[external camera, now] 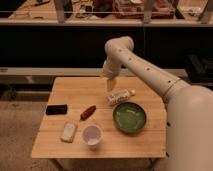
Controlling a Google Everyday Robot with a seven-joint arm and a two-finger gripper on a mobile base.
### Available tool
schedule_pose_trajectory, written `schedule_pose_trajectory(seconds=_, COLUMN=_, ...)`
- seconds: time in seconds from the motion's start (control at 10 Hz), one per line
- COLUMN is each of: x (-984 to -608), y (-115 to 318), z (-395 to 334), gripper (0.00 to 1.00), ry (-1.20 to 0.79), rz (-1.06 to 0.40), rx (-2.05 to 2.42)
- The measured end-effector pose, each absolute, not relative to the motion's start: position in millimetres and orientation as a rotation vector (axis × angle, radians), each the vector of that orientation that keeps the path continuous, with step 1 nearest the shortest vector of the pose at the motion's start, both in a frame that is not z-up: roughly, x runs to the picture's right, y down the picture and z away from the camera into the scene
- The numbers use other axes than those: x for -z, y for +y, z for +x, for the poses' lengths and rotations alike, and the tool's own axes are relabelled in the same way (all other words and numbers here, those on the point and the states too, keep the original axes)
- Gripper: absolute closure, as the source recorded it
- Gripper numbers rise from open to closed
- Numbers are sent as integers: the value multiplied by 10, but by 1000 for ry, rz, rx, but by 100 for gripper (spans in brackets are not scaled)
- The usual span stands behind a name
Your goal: Place the bottle in the ceramic bowl
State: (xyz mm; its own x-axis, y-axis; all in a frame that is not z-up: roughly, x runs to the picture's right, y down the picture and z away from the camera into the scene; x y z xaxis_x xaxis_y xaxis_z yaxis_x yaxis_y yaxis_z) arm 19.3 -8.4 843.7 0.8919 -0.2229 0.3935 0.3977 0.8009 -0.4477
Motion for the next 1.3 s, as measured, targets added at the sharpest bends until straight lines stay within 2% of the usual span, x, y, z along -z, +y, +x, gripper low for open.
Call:
schedule_pose_trajectory(seconds=0.3, x=-9081, y=618, z=347, gripper=35, ry=-311, rz=-574, rx=337)
schedule_pose_trajectory(seconds=0.6, x=-9422, y=694, z=428, gripper=35, ry=-323, rz=-510, rx=280)
schedule_pose_trajectory(seconds=0.9, x=-9540, y=652, z=523, gripper=36, ry=-329, rz=-456, rx=246)
schedule_pose_trajectory(seconds=1.3, x=-9582, y=702, z=586, gripper=70, ry=-334, rz=-441, rx=247)
